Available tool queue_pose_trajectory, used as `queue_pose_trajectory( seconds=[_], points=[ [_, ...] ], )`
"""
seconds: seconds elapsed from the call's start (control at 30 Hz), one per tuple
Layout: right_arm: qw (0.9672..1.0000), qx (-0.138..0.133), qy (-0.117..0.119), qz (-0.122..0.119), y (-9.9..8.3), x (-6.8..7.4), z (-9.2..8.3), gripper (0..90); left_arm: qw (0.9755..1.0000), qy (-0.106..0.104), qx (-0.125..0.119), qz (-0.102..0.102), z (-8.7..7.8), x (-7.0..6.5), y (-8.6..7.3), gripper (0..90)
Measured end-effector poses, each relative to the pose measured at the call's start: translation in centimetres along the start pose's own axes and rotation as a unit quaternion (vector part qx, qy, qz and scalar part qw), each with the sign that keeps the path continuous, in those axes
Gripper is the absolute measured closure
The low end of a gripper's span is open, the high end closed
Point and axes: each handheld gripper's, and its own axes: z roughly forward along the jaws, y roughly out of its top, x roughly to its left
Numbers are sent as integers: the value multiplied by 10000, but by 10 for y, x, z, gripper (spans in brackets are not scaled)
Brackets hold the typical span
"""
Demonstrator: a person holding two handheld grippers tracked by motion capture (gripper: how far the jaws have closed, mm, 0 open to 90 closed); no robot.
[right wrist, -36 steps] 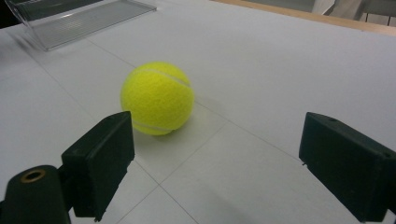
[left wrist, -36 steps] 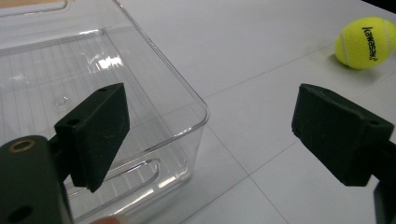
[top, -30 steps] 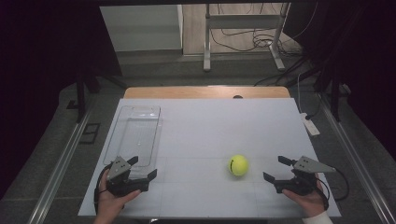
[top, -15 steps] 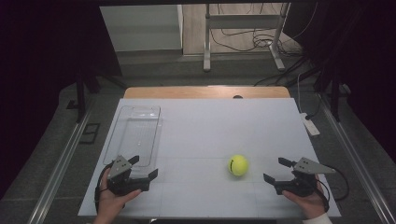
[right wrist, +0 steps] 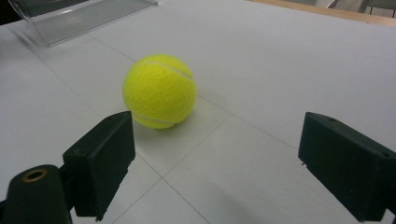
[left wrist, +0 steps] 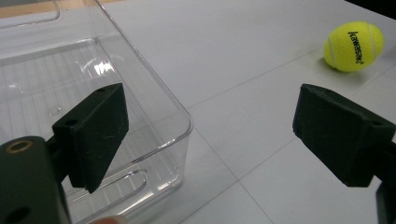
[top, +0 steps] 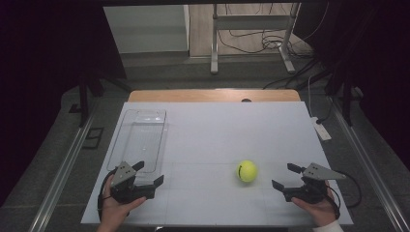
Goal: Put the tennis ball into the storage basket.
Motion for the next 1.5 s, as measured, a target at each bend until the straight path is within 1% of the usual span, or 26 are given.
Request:
queue_pose_trajectory(
  seconds=[0.07,0.2,0.37,0.63,0.73,0.93,1.03,1.17,1.37,1.5],
  points=[
    [10000,-15,-1,12,0,-1,0,115,10000,-6,30,18,2,0,0,118],
    [10000,-4,-1,16,0,-1,1,115,10000,-17,23,-23,3,0,2,120],
    [10000,-41,-18,28,1,-1,0,115,10000,-41,63,11,2,-1,3,121],
    [10000,-17,-24,18,1,-1,1,115,9999,-37,105,-26,5,0,4,123],
    [10000,12,-32,26,0,-1,1,116,9999,-54,84,-22,6,-1,6,123],
    [10000,40,-51,76,-2,-3,1,118,9998,-141,145,20,7,-5,10,123],
    [9999,8,-58,96,-1,-4,1,118,9997,-171,142,44,7,-7,12,122],
    [9999,28,-61,84,-2,-4,1,118,9995,-191,217,106,8,-8,16,123],
    [9999,23,-81,73,-2,-3,0,119,9996,-197,195,97,6,-9,21,124],
    [9999,20,-98,58,-1,-3,0,119,9994,-245,209,108,7,-9,24,124]
  ],
)
